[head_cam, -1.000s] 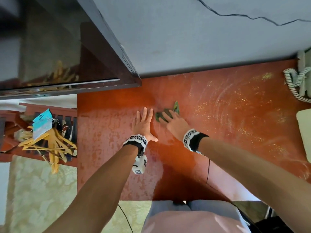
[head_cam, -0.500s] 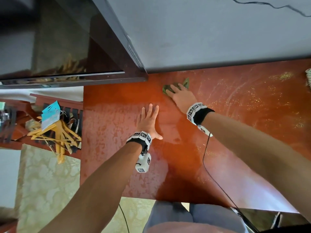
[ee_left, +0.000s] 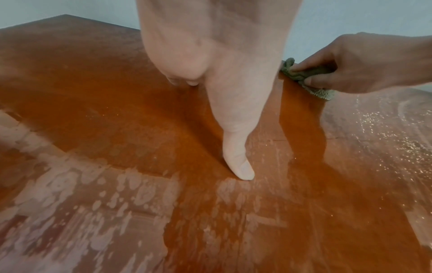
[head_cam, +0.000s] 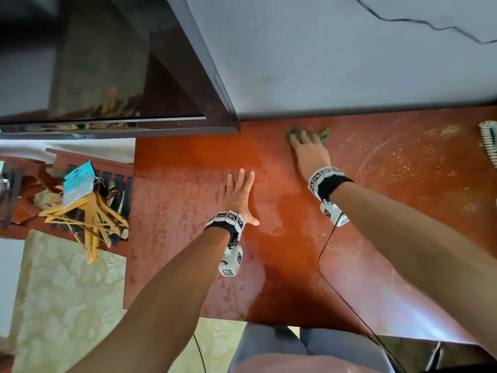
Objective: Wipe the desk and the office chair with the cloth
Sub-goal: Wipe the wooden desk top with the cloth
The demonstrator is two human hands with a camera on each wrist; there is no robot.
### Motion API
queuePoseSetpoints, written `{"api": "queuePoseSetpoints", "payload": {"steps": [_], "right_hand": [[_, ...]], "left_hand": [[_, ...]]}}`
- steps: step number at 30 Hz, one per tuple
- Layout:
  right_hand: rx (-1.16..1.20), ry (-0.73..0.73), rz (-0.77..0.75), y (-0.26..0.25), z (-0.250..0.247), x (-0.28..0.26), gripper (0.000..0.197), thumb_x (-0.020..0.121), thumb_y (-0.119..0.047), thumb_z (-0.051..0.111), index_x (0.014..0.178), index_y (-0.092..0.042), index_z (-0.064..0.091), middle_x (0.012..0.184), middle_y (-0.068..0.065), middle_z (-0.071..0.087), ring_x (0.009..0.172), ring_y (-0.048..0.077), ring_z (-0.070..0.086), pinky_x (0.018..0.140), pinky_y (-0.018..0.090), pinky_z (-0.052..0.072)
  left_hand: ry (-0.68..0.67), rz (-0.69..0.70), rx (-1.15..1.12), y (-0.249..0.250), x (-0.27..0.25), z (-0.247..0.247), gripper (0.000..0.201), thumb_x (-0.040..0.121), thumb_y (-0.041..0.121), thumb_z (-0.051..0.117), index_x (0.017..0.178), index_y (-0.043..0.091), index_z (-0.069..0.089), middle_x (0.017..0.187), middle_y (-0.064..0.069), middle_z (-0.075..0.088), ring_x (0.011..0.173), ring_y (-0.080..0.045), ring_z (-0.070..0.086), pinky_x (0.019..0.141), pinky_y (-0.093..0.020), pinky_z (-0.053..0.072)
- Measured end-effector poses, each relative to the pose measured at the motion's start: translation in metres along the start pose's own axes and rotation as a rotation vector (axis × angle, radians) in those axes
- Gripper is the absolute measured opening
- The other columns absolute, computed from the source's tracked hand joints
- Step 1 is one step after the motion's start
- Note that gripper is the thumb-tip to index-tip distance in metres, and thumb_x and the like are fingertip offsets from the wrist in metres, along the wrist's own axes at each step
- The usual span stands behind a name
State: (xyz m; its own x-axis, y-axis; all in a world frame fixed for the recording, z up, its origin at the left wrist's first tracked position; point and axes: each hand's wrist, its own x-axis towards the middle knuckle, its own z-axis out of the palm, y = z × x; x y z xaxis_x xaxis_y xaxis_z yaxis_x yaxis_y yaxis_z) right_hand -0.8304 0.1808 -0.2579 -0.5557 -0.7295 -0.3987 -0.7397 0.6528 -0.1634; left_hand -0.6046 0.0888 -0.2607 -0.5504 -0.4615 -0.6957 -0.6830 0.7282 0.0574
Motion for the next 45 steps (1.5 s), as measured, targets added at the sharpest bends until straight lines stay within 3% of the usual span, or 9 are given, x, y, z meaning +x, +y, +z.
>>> {"api": "queuePoseSetpoints", "payload": {"steps": [8, 12, 16, 20, 25, 32, 37, 42, 45], "right_hand": [[-0.134, -0.187, -0.325, -0.039, 0.050, -0.104, 0.085, 0.099, -0.001, 0.056, 0.165, -0.021, 0.007, 0.172, 0.009, 0.002, 0.157, 0.039, 0.008, 0.120, 0.049, 0.033], [-0.189, -0.214, -0.471, -0.027, 0.070, -0.131, 0.078, 0.102, -0.003, 0.053, 0.165, -0.016, 0.010, 0.172, 0.012, 0.007, 0.157, 0.041, 0.008, 0.124, 0.051, 0.022], [-0.196, -0.229, -0.531, -0.008, 0.061, -0.132, 0.074, 0.102, -0.004, 0.054, 0.164, -0.020, 0.017, 0.172, 0.007, 0.009, 0.158, 0.037, 0.008, 0.124, 0.048, 0.023], [-0.173, -0.159, -0.408, 0.009, 0.040, -0.101, 0.080, 0.094, -0.008, 0.066, 0.161, -0.027, 0.028, 0.171, 0.003, 0.011, 0.157, 0.036, 0.016, 0.123, 0.052, 0.030], [-0.012, -0.091, -0.148, 0.046, 0.000, -0.032, 0.081, 0.095, 0.009, 0.054, 0.160, -0.033, 0.031, 0.170, -0.002, 0.019, 0.155, 0.034, 0.020, 0.112, 0.060, 0.043], [0.078, 0.018, 0.055, 0.118, -0.038, 0.032, 0.066, 0.096, 0.006, 0.050, 0.151, -0.030, 0.045, 0.156, 0.008, 0.043, 0.145, 0.040, 0.037, 0.106, 0.060, 0.048], [0.093, 0.064, 0.111, 0.136, -0.042, 0.047, 0.050, 0.097, -0.003, 0.051, 0.143, -0.023, 0.054, 0.132, 0.016, 0.059, 0.124, 0.043, 0.054, 0.095, 0.054, 0.054], [0.042, 0.050, 0.141, 0.110, -0.025, 0.034, 0.050, 0.096, -0.004, 0.058, 0.144, -0.018, 0.050, 0.144, 0.013, 0.051, 0.138, 0.042, 0.044, 0.103, 0.053, 0.052], [0.018, 0.038, 0.080, 0.089, -0.008, 0.012, 0.059, 0.088, -0.008, 0.073, 0.141, -0.020, 0.049, 0.145, 0.012, 0.050, 0.141, 0.042, 0.042, 0.103, 0.054, 0.053]], "left_hand": [[-0.004, -0.014, 0.064, 0.007, -0.002, -0.006, 0.156, 0.059, 0.056, 0.095, 0.162, 0.032, -0.020, 0.170, 0.000, -0.026, 0.158, -0.036, -0.015, 0.128, -0.054, 0.003], [0.007, 0.000, 0.176, 0.014, -0.005, -0.011, 0.157, 0.061, 0.060, 0.093, 0.162, 0.024, -0.022, 0.170, -0.006, -0.024, 0.158, -0.037, -0.009, 0.129, -0.053, 0.006], [0.042, 0.117, 0.328, 0.032, -0.005, -0.017, 0.162, 0.059, 0.055, 0.096, 0.160, 0.019, -0.026, 0.169, -0.007, -0.026, 0.159, -0.033, -0.008, 0.129, -0.052, 0.008], [-0.007, 0.162, 0.388, 0.049, 0.001, -0.017, 0.161, 0.061, 0.050, 0.097, 0.160, 0.016, -0.026, 0.169, -0.007, -0.026, 0.159, -0.028, -0.008, 0.129, -0.046, 0.012], [0.011, 0.150, 0.327, 0.050, 0.001, -0.009, 0.164, 0.058, 0.042, 0.100, 0.159, 0.018, -0.027, 0.170, -0.004, -0.026, 0.160, -0.028, -0.009, 0.127, -0.047, 0.019], [0.020, 0.177, 0.288, 0.044, 0.003, -0.006, 0.168, 0.055, 0.046, 0.100, 0.158, 0.021, -0.031, 0.168, -0.002, -0.031, 0.159, -0.026, -0.013, 0.128, -0.044, 0.021], [0.034, 0.173, 0.270, 0.042, 0.004, -0.006, 0.168, 0.055, 0.046, 0.100, 0.157, 0.024, -0.032, 0.167, 0.000, -0.033, 0.159, -0.024, -0.015, 0.128, -0.042, 0.020], [0.023, 0.163, 0.251, 0.040, 0.006, -0.006, 0.169, 0.054, 0.045, 0.100, 0.156, 0.027, -0.034, 0.165, 0.003, -0.036, 0.158, -0.022, -0.017, 0.129, -0.042, 0.016], [0.024, 0.158, 0.248, 0.040, 0.007, -0.006, 0.170, 0.054, 0.044, 0.100, 0.156, 0.028, -0.034, 0.164, 0.004, -0.037, 0.158, -0.022, -0.017, 0.129, -0.043, 0.017]]}}
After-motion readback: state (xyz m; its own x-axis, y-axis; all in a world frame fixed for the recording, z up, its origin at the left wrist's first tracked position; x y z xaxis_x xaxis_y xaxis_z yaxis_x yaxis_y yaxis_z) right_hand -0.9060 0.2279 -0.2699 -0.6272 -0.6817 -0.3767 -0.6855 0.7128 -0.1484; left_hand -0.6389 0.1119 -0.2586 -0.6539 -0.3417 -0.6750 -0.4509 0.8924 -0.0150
